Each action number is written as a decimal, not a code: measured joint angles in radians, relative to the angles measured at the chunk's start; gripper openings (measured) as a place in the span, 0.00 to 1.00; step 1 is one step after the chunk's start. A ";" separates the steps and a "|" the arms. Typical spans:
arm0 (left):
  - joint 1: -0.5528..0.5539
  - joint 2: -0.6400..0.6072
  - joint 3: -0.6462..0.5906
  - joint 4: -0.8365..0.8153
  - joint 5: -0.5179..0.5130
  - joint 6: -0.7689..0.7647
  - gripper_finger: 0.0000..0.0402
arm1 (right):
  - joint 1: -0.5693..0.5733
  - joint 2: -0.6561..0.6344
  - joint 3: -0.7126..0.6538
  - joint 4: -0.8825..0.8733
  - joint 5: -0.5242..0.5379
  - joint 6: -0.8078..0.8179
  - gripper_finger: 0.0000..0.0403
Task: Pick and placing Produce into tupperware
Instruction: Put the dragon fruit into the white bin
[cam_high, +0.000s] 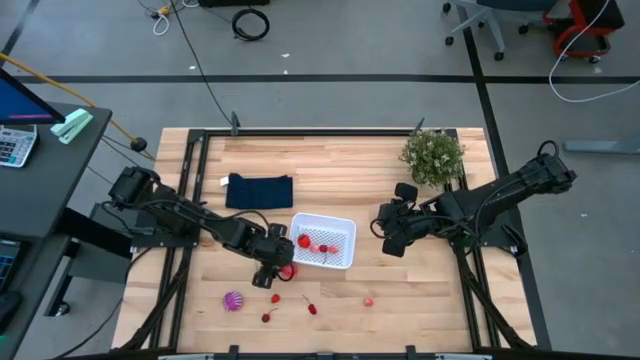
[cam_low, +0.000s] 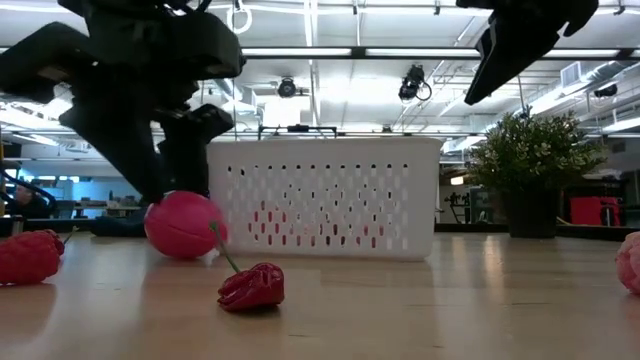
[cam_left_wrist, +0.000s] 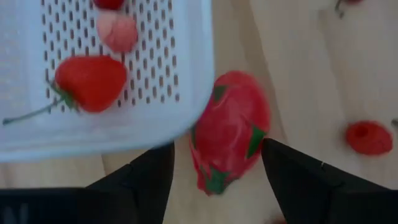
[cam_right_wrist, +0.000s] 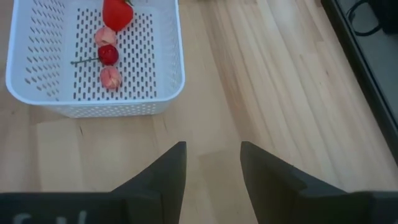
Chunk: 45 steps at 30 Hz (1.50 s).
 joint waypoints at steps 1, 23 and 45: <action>-0.002 0.000 0.000 0.015 0.001 -0.004 0.61 | 0.000 0.000 0.000 0.001 0.000 0.007 0.40; -0.034 0.116 0.000 0.096 0.082 -0.100 0.62 | 0.000 0.000 0.000 0.016 0.000 0.057 0.40; -0.028 0.113 0.349 -0.224 0.076 -0.078 0.59 | 0.000 0.000 0.000 0.015 0.000 0.055 0.40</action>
